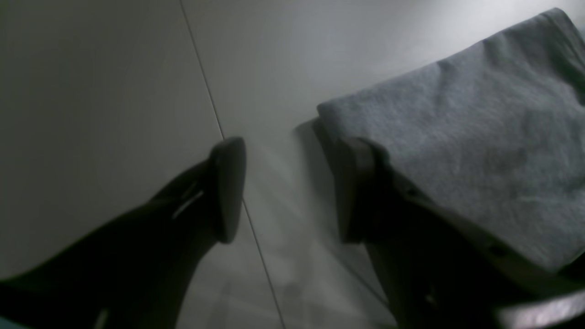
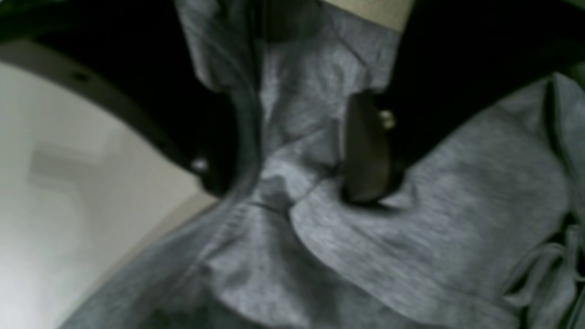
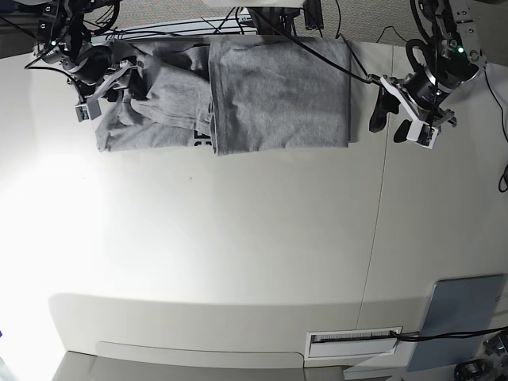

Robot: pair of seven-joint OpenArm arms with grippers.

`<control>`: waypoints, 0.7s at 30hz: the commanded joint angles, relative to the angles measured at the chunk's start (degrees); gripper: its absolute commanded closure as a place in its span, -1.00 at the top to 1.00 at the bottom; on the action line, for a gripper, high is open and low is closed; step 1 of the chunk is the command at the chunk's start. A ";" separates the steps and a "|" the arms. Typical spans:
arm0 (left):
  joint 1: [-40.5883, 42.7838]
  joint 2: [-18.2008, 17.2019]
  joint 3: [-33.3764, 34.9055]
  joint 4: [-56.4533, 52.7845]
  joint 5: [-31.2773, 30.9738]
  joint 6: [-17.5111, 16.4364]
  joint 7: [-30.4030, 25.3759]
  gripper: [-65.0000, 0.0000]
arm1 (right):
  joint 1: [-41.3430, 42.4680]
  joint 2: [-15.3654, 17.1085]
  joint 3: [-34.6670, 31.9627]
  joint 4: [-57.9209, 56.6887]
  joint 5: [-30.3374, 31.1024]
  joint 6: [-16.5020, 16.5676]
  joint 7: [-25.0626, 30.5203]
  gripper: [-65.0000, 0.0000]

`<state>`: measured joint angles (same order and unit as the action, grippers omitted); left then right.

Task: Fold the T-shirt properly
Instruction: 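Grasp the shirt's other end with the right gripper and fold it over the stack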

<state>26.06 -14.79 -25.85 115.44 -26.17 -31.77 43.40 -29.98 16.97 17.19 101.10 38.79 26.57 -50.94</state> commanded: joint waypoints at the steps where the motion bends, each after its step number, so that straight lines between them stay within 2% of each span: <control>1: -0.02 -0.63 -0.31 0.87 -0.46 0.15 -1.38 -0.01 | -0.35 0.33 -0.46 0.00 -1.36 -0.20 -1.92 -0.12; 4: -0.02 -0.63 -0.31 0.87 -0.46 0.15 -1.36 -0.01 | -0.35 0.17 -0.81 0.00 -2.60 -0.26 -1.97 -0.45; 7: -0.02 -0.63 -0.31 0.87 -0.46 0.15 -1.36 -0.01 | -0.35 0.17 -0.81 0.00 -3.82 -0.26 -1.95 -0.94; 8: -0.02 -0.63 -0.31 0.87 -0.46 0.15 -1.36 -0.01 | -0.35 0.17 -0.74 0.00 -3.91 -0.26 -1.88 -1.00; 12: -0.02 -0.63 -0.31 0.87 -0.46 0.17 -0.96 -0.01 | -0.35 0.20 1.03 0.26 -3.89 -0.24 -0.28 -1.00; 15: 0.02 -0.63 -0.31 0.87 -0.42 0.17 -0.81 -0.01 | -0.35 0.20 6.27 2.12 -3.89 -0.24 -0.15 -1.00; 18: 0.02 -0.63 -0.31 0.87 -0.44 0.17 -0.81 -0.01 | -0.35 0.17 12.50 6.03 -3.80 -0.20 -1.60 -1.00; 21: 0.02 -0.61 -0.31 0.81 -0.46 0.17 -0.81 -0.01 | -0.39 0.15 15.89 11.58 -3.63 0.44 -4.42 -1.00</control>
<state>26.06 -14.76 -25.85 115.44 -26.20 -31.77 43.62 -30.24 16.62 32.88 111.72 34.00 26.57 -56.49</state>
